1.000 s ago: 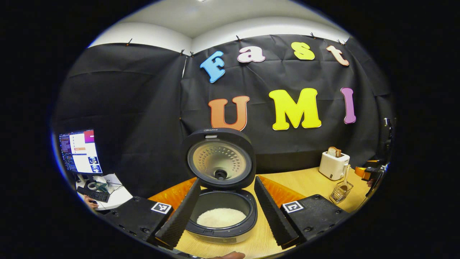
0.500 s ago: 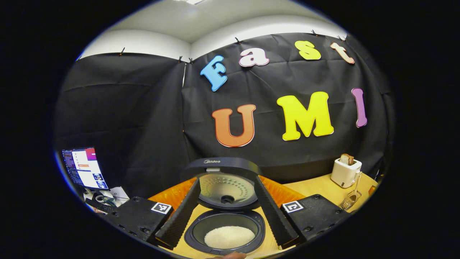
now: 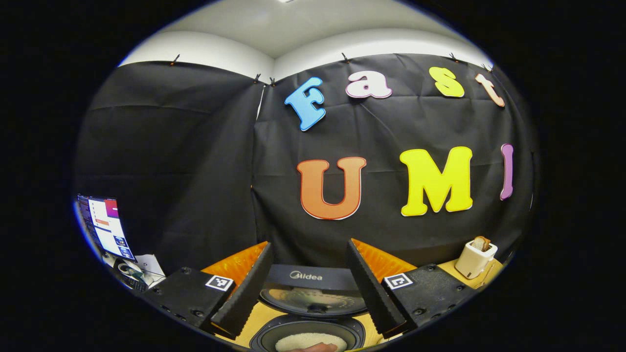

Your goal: Close the left gripper, press the button to open the rice cooker; take a wooden spoon from the chopstick holder with the right hand, scoop a spoonful of rice and pour it into the rice cooker, then put the wooden spoon back into the chopstick holder.

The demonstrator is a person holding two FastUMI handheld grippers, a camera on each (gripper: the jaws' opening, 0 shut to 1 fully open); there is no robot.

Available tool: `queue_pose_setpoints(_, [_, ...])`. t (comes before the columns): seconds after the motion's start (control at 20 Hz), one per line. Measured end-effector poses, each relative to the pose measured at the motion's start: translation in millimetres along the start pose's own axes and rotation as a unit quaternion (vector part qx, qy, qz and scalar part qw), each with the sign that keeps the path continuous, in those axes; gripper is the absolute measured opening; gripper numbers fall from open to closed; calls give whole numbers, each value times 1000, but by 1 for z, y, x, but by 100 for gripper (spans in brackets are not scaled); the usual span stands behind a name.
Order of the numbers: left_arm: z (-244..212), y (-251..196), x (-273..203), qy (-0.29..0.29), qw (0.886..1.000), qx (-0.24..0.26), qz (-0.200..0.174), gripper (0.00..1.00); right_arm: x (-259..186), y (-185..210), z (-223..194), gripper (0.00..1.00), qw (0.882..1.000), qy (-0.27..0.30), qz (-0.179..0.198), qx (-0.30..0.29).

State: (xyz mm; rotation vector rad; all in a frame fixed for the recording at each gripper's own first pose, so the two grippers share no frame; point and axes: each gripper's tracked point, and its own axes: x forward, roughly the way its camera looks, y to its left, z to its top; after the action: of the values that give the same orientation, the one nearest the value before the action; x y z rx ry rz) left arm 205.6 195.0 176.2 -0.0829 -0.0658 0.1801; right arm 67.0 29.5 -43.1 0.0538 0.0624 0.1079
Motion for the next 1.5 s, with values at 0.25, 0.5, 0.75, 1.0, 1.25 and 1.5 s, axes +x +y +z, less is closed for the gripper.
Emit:
queue_pose_setpoints(0.25, [8, -6, 35, -18, 999, -26, -14, 96, 8, 8, -14, 96, 1000, 23, 13, 11])
queue_pose_setpoints(0.5, [18, -12, 64, -46, 996, -75, -18, 97, 9, 8, -15, 96, 1000, 23, 15, 13])
queue_pose_setpoints(0.75, [7, -13, 74, -33, 996, -84, -20, 97, 10, 6, -15, 92, 1000, 20, 15, 16])
queue_pose_setpoints(1.0, [-17, -17, 86, 4, 995, -90, -44, 96, 9, 8, -16, 96, 999, 22, 20, 20])
queue_pose_setpoints(1.25, [-28, -15, 79, 16, 996, -73, -50, 94, 5, 8, -10, 96, 999, 12, 23, 19])
queue_pose_setpoints(1.5, [-42, -8, 61, 32, 999, -11, -32, 95, 1, 14, -9, 92, 999, 13, 33, 25])
